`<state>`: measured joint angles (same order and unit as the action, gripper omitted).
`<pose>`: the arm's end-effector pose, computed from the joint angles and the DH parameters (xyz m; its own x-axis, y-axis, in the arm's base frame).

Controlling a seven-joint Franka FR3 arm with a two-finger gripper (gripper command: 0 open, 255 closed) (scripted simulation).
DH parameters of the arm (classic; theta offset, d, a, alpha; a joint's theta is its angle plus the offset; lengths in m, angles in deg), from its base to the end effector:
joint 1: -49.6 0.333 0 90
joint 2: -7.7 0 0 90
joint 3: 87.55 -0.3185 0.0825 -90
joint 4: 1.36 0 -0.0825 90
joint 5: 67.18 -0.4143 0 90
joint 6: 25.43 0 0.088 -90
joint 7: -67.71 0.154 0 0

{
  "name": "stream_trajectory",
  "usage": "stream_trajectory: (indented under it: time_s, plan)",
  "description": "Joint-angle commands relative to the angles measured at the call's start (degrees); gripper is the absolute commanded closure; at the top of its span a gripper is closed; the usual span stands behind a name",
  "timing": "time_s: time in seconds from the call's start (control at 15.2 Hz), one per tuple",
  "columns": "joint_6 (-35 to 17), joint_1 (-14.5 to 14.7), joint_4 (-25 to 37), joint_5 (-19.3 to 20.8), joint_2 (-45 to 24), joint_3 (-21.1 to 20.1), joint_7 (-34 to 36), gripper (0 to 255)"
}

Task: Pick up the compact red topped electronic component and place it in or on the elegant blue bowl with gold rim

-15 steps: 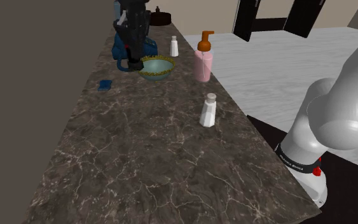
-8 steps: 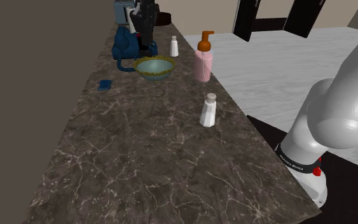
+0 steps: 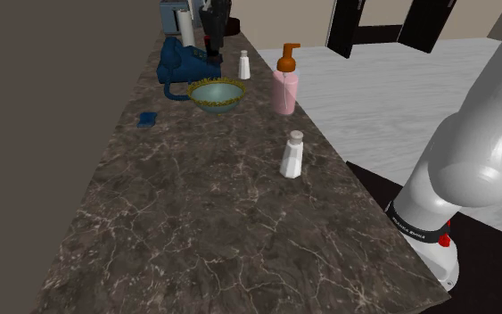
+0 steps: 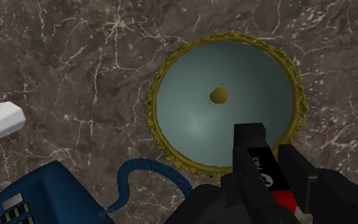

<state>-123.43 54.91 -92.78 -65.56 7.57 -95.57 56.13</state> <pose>0.5890 0.1354 0.5795 0.8999 0.4234 0.1044 0.4204 -0.9060 0.0499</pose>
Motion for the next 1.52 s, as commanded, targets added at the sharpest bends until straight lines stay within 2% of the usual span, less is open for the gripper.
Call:
stream_trajectory:
  time_s: [0.0,0.86,1.32,1.39,1.45]
  plan:
    - [-0.8,-0.5,0.2,0.0,-1.0,0.5,-1.0,255]
    - [-11.2,-0.6,-11.3,0.0,0.1,0.5,-0.9,255]
    - [-11.2,-0.6,-11.3,0.0,0.1,0.5,-0.9,255]
    - [-11.2,-0.6,-11.3,0.0,0.1,0.5,-0.9,0]
    - [-11.2,-0.6,-11.3,0.0,0.1,0.5,-0.9,0]
